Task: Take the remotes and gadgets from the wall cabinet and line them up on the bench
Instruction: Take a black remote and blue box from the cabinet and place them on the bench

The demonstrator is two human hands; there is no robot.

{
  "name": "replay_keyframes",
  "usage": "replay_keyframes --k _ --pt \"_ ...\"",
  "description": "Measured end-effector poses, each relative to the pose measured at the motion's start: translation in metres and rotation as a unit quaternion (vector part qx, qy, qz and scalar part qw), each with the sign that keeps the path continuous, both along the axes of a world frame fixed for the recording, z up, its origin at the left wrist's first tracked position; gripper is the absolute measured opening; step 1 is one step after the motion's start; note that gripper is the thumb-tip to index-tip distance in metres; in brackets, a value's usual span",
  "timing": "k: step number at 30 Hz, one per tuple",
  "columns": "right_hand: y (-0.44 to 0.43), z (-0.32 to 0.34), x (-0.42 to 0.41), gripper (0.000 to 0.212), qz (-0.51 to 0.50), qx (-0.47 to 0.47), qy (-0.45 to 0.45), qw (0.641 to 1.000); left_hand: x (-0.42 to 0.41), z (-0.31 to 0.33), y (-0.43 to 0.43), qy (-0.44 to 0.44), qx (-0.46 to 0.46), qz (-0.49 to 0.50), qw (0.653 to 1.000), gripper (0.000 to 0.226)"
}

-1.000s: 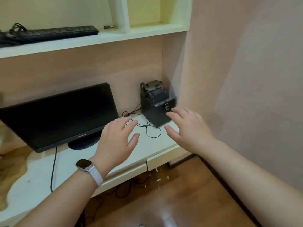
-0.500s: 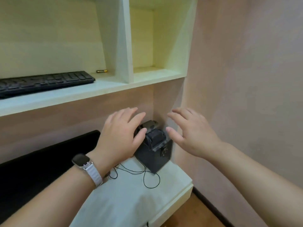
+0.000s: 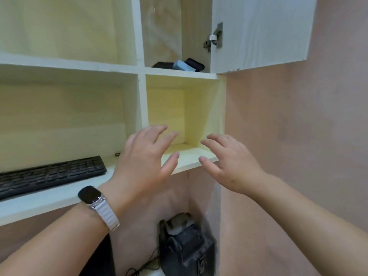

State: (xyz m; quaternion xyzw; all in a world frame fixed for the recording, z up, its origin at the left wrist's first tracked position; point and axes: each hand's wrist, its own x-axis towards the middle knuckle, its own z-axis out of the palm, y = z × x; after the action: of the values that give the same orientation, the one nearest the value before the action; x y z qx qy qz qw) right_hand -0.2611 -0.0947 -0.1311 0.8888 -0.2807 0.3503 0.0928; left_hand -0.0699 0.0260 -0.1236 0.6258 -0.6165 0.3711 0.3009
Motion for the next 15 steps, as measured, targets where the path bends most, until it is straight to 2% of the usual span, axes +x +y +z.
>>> replay_keyframes --k 6,10,15 --pt "-0.048 0.061 0.004 0.057 0.046 -0.047 -0.045 0.997 -0.004 0.060 -0.035 -0.034 -0.036 0.042 0.998 0.050" --pt "-0.075 0.106 0.016 0.064 0.095 -0.079 -0.068 0.990 -0.005 0.110 -0.057 -0.076 -0.061 0.059 0.994 0.052" --pt "-0.105 0.162 0.043 0.046 0.170 -0.094 -0.109 0.975 -0.003 0.181 -0.077 -0.102 -0.084 0.062 0.989 0.048"
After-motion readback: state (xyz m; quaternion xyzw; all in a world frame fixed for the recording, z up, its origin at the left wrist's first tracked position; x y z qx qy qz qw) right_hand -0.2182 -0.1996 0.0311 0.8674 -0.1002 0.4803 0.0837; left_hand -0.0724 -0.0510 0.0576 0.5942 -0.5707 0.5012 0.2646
